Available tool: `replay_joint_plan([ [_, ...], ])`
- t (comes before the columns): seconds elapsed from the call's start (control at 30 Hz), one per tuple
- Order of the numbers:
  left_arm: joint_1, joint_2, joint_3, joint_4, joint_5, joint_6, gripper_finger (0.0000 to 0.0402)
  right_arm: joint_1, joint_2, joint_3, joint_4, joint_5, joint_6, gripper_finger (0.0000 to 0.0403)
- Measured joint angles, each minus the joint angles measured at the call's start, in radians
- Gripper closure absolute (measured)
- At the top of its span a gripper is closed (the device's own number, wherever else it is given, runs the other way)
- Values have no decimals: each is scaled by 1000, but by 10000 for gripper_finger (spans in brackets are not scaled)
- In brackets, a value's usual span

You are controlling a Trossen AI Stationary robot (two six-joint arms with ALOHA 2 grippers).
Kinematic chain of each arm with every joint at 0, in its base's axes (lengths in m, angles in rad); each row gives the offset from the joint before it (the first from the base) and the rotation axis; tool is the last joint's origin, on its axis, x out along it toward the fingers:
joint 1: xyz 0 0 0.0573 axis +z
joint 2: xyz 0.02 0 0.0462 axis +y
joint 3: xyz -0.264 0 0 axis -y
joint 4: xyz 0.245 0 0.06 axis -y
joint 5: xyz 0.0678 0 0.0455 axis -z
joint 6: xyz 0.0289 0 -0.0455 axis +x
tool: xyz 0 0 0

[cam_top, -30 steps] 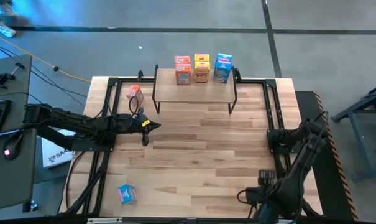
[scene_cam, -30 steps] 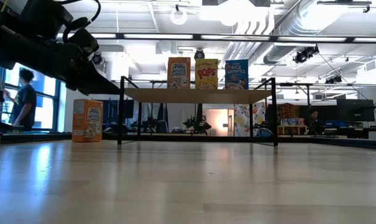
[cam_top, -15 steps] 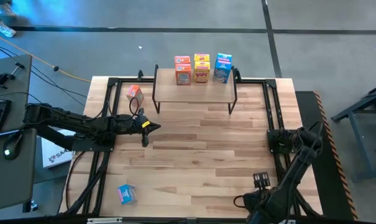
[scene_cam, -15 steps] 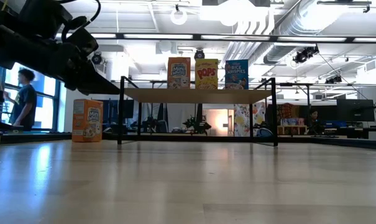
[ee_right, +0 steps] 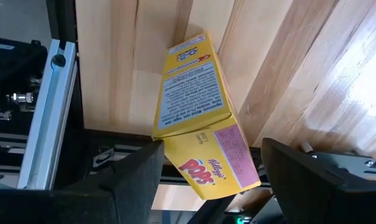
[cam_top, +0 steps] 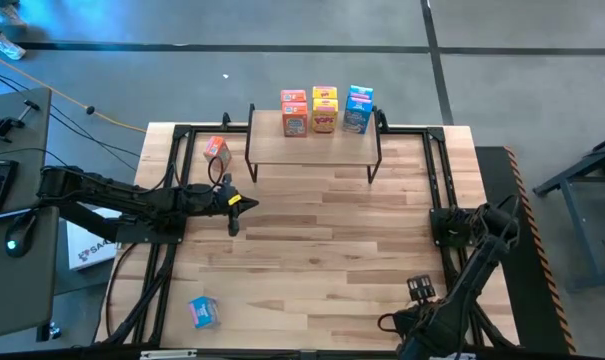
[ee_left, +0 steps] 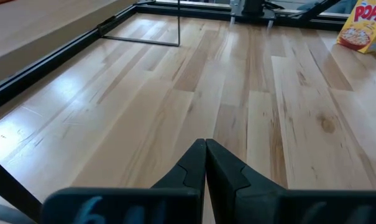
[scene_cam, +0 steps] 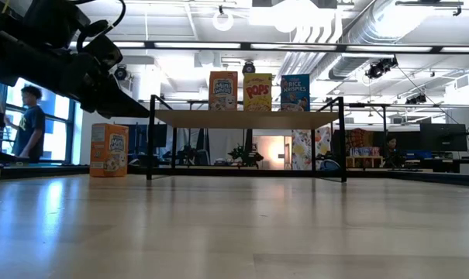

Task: Stack cereal on shelf
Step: Put the yellow cereal box on the shelf aligned with the other yellow cereal box

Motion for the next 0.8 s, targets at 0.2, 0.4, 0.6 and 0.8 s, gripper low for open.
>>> replay_joint_plan([
  [0.2,0,0,0,0,0,0,399,-8,1,2,-12,0,0,126],
  [0.4,0,0,0,0,0,-19,399,-28,6,33,-12,11,43,126],
  [0.6,0,0,0,0,0,-24,399,-26,6,45,-16,-12,140,126],
  [0.8,0,0,0,0,0,-24,399,-26,6,45,-16,-39,261,126],
])
